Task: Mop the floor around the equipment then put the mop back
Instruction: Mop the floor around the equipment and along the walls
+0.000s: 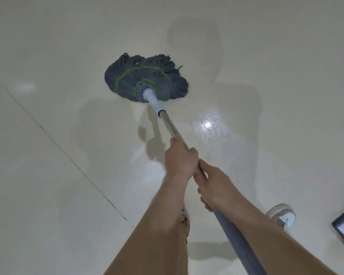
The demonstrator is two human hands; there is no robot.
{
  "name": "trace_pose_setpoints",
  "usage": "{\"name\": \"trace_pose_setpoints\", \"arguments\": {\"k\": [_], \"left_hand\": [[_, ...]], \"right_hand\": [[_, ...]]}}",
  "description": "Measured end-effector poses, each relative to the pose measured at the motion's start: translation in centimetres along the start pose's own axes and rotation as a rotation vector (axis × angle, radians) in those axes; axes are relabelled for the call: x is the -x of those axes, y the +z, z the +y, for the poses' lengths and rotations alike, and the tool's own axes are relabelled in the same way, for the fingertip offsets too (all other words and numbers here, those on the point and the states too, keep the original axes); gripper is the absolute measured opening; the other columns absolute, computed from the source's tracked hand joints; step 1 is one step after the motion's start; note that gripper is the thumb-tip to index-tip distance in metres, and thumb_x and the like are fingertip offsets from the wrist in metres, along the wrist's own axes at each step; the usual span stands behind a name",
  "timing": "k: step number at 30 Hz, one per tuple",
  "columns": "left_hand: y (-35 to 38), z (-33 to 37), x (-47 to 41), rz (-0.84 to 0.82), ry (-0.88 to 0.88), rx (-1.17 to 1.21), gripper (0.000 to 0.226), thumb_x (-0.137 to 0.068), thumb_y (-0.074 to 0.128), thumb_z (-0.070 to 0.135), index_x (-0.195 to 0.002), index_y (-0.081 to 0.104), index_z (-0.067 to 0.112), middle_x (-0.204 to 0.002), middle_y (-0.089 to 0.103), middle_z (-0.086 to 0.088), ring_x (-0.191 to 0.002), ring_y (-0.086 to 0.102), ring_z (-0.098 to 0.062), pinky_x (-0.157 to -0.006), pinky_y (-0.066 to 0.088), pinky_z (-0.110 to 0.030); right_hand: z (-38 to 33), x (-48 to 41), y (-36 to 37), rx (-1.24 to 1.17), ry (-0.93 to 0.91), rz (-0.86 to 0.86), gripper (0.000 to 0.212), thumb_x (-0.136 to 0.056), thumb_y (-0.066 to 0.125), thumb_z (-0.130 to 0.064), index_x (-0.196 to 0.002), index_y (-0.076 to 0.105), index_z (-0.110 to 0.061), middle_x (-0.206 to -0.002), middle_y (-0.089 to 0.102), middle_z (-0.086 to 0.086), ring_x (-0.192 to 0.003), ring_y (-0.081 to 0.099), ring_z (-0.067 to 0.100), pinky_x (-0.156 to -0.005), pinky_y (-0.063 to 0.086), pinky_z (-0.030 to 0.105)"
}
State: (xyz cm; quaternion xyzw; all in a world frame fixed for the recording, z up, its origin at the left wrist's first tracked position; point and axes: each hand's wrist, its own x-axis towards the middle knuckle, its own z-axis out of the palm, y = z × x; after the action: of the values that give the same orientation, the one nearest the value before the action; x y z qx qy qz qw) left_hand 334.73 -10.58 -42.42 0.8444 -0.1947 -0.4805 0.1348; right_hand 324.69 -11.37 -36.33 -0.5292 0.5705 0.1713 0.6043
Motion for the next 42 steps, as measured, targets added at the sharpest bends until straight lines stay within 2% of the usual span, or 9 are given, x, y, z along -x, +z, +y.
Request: {"name": "trace_pose_setpoints", "arguments": {"k": [7, 12, 14, 17, 22, 27, 33, 38, 42], "left_hand": [[9.6, 5.8, 7.9, -0.325, 0.17, -0.192, 0.072, -0.093, 0.049, 0.02, -0.153, 0.012, 0.005, -0.134, 0.04, -0.009, -0.115, 0.055, -0.029, -0.072, 0.041, -0.035], [9.5, 4.5, 8.4, -0.336, 0.171, -0.166, 0.066, -0.091, 0.052, 0.023, -0.149, 0.025, 0.004, -0.134, 0.044, -0.009, -0.127, 0.044, -0.029, -0.089, 0.043, -0.038], [9.1, 3.9, 8.1, -0.311, 0.16, -0.138, 0.053, -0.093, 0.051, 0.026, -0.14, 0.038, 0.005, -0.134, 0.048, -0.009, -0.124, 0.048, -0.029, -0.094, 0.043, -0.039], [9.7, 3.7, 8.5, -0.3, 0.118, -0.122, 0.035, -0.093, 0.051, 0.03, -0.12, 0.048, 0.007, -0.111, 0.061, -0.008, -0.094, 0.059, -0.025, -0.076, 0.046, -0.034], [14.7, 4.9, 11.7, -0.3, 0.085, -0.214, 0.029, -0.089, 0.052, 0.026, -0.111, 0.049, 0.006, -0.092, 0.061, -0.007, -0.09, 0.063, -0.03, -0.069, 0.045, -0.031], [25.4, 7.1, 19.4, -0.37, 0.059, -0.204, 0.037, -0.09, 0.051, 0.025, -0.121, 0.048, 0.005, -0.112, 0.066, -0.014, -0.104, 0.063, -0.034, -0.084, 0.052, -0.038], [36.9, 9.6, 28.7, -0.532, -0.034, -0.181, 0.045, -0.091, 0.053, 0.024, -0.131, 0.042, 0.007, -0.12, 0.061, -0.014, -0.108, 0.062, -0.033, -0.077, 0.045, -0.033], [39.7, 10.9, 27.0, -0.479, -0.236, 0.045, 0.053, -0.082, 0.059, 0.015, -0.13, 0.039, 0.005, -0.111, 0.063, -0.014, -0.097, 0.064, -0.032, -0.08, 0.054, -0.035], [39.0, 10.4, 24.5, -0.356, -0.206, 0.092, 0.048, -0.079, 0.056, 0.021, -0.121, 0.045, 0.001, -0.103, 0.061, -0.014, -0.09, 0.063, -0.031, -0.077, 0.056, -0.038]], "right_hand": [[4.3, 8.3, -7.3, -0.272, 0.408, 0.126, 0.028, -0.102, 0.035, -0.034, -0.111, 0.059, -0.023, -0.059, 0.049, 0.012, -0.03, 0.044, 0.014, -0.04, 0.039, 0.02], [6.2, 8.6, -6.9, -0.565, 0.429, 0.048, 0.027, -0.097, 0.048, -0.022, -0.111, 0.062, -0.003, -0.059, 0.051, 0.018, -0.051, 0.062, 0.03, -0.057, 0.059, 0.042], [7.0, 7.7, -6.5, -0.685, 0.396, 0.04, 0.031, -0.095, 0.05, -0.012, -0.123, 0.057, -0.001, -0.069, 0.054, 0.017, -0.062, 0.067, 0.029, -0.052, 0.057, 0.034], [9.1, 7.1, -6.6, -0.803, 0.349, 0.021, 0.06, -0.094, 0.054, -0.007, -0.145, 0.038, -0.035, -0.075, 0.058, 0.009, -0.05, 0.053, 0.017, -0.04, 0.043, 0.022], [14.9, 9.1, -8.5, -0.775, 0.307, 0.026, 0.049, -0.101, 0.05, -0.019, -0.144, 0.042, -0.04, -0.062, 0.048, 0.005, -0.043, 0.038, 0.012, -0.039, 0.039, 0.02], [24.5, 14.7, -14.5, -0.721, 0.364, 0.075, 0.046, -0.101, 0.042, -0.012, -0.139, 0.047, -0.037, -0.058, 0.046, 0.006, -0.038, 0.038, 0.013, -0.038, 0.039, 0.021], [34.7, 21.7, -20.4, -0.755, 0.528, 0.137, 0.032, -0.102, 0.042, -0.018, -0.13, 0.055, -0.027, -0.058, 0.045, 0.01, -0.042, 0.043, 0.018, -0.043, 0.043, 0.025], [36.5, 20.8, -21.3, -0.449, 0.376, 0.086, 0.022, -0.101, 0.039, -0.014, -0.118, 0.052, -0.016, -0.055, 0.045, 0.009, -0.036, 0.04, 0.016, -0.038, 0.038, 0.022], [34.9, 17.8, -21.5, -0.159, 0.267, 0.008, 0.018, -0.098, 0.04, -0.013, -0.115, 0.043, -0.017, -0.079, 0.055, 0.011, -0.049, 0.052, 0.022, -0.04, 0.047, 0.026]]}}
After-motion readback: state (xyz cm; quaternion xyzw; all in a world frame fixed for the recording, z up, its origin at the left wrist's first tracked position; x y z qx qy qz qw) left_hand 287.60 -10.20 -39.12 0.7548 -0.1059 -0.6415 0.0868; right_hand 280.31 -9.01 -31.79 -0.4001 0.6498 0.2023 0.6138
